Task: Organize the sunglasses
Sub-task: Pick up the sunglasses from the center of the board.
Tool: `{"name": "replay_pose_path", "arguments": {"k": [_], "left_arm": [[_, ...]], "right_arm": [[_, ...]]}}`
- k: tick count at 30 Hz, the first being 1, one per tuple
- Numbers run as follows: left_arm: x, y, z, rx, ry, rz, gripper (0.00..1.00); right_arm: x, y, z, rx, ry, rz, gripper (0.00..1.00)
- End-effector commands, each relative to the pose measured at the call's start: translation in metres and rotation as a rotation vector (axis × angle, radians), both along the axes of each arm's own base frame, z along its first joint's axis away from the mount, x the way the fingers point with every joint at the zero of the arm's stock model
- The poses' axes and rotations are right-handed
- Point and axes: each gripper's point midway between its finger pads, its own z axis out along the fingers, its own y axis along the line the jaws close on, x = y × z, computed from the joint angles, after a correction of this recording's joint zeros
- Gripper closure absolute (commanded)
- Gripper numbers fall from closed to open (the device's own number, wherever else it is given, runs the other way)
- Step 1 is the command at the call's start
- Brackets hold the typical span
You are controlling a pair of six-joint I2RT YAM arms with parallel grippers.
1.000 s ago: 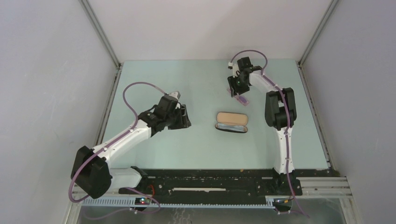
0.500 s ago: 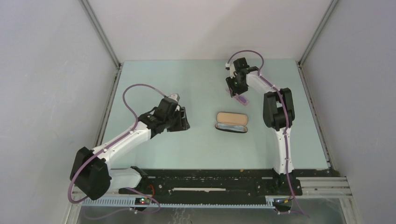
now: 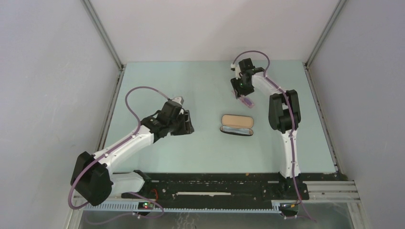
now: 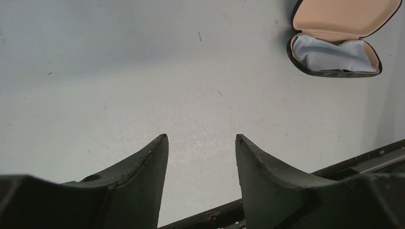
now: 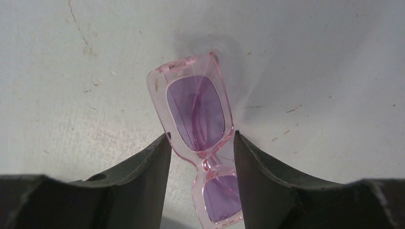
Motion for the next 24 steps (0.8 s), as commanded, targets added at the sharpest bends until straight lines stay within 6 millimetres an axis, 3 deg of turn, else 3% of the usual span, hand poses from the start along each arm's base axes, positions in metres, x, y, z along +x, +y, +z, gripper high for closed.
{"name": "replay_pose_path", "arguments": {"k": [1,15,24], "left_arm": [[-0.003,0.001,0.003,-0.005,-0.017,0.005,0.41],[-0.004,0.002,0.003,-0.004,-0.019,0.005,0.41],[-0.005,0.003,0.002,0.000,-0.017,0.007,0.41]], "right_arm": [[0.008,0.005,0.004,0.010,-0.016,0.004,0.40],[0.000,0.008,-0.007,0.004,0.035,0.013,0.37],[-0.003,0.003,-0.007,0.002,0.045,-0.010,0.46]]}}
